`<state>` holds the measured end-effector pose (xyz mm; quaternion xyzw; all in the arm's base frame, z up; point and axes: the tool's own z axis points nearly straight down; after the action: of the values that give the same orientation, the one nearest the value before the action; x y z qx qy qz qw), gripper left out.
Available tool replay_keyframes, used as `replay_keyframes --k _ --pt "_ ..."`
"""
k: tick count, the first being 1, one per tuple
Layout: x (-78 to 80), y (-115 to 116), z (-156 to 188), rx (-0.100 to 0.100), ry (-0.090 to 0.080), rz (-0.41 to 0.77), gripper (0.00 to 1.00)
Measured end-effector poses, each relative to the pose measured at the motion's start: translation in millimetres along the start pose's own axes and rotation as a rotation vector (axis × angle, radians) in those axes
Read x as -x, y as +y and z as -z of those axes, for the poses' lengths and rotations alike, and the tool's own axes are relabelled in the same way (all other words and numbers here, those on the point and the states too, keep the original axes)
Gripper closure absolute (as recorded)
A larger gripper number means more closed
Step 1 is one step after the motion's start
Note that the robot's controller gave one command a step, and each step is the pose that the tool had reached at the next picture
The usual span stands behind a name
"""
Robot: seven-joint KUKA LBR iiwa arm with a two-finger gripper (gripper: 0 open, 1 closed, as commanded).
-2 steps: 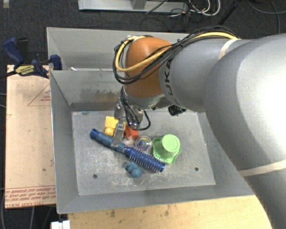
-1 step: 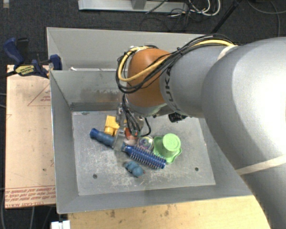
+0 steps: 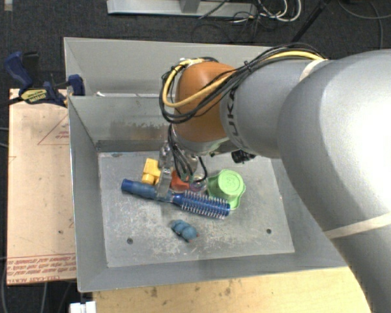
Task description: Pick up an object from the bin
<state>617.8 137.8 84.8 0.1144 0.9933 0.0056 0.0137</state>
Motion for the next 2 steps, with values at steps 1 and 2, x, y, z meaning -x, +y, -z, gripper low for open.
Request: replay_keyframes --k 1,2 --pt "-3.1 2.9 0.5 -0.005 0.013 -0.013 1.0" --pt "-8.0 31.3 90.8 -0.014 0.015 -0.513 1.0"
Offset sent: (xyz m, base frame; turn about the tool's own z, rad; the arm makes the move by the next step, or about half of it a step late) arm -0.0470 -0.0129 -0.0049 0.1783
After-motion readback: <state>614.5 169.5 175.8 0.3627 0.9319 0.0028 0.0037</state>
